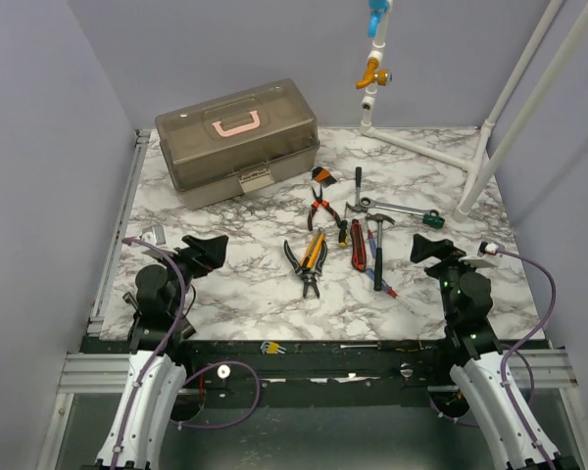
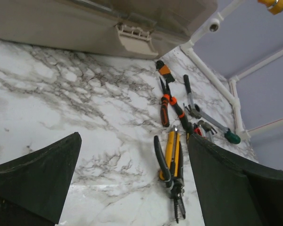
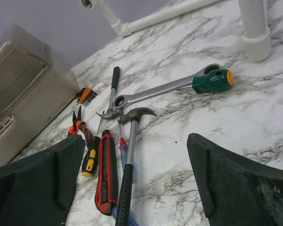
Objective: Pack the tool kit
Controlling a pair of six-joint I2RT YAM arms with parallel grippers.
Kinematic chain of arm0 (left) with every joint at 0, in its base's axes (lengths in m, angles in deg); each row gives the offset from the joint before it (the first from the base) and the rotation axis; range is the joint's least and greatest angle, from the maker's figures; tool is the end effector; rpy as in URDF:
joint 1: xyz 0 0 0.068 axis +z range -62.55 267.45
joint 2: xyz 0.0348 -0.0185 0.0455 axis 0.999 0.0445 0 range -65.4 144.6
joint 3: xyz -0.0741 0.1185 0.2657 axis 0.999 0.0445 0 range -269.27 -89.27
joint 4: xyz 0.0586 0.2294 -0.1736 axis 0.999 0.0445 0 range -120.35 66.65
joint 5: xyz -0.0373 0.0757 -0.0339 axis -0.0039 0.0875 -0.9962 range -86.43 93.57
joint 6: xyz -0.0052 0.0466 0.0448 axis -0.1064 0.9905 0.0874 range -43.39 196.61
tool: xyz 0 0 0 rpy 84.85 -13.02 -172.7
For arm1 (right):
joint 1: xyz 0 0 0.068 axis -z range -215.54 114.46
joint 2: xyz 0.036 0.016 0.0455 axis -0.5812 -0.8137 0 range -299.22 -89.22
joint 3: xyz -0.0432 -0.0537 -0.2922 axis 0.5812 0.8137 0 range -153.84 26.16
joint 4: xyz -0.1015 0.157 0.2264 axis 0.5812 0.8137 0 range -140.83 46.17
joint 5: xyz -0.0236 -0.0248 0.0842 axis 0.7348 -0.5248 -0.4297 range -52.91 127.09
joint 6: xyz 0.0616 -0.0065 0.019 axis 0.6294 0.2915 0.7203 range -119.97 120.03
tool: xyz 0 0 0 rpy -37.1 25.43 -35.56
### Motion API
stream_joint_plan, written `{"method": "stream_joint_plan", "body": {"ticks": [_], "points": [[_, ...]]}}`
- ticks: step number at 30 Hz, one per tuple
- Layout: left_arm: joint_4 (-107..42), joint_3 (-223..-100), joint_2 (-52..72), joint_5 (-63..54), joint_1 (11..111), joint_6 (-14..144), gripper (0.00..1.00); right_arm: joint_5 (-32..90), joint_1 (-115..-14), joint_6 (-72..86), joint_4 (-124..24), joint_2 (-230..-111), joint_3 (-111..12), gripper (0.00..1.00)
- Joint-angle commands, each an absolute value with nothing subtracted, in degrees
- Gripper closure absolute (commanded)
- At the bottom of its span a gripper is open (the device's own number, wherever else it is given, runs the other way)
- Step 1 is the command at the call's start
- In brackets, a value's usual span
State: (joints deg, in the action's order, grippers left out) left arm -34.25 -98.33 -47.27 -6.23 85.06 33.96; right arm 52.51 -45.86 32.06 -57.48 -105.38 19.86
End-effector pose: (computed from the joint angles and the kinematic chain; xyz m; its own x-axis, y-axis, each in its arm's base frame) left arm 0.1502 -0.0148 0.2085 -0.2089 -0.6595 -0.7220 0.0937 0.7214 -0.6861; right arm 0.1471 0.0132 0.1993 0.0002 0.5198 -0.8543 0.1042 0.8497 0.5170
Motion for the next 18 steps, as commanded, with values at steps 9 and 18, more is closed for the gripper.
{"method": "stream_joint_plan", "body": {"ticks": [9,18], "points": [[-15.0,-137.8,-20.4,8.3,84.7,38.3,0.01,52.9,-46.1,32.2,-57.3,-106.0,19.8,0.00],[-6.7,-165.8,2.3,4.5,90.7,46.0,0.02,52.6,-46.0,32.1,-57.7,-106.7,19.7,0.00]]}}
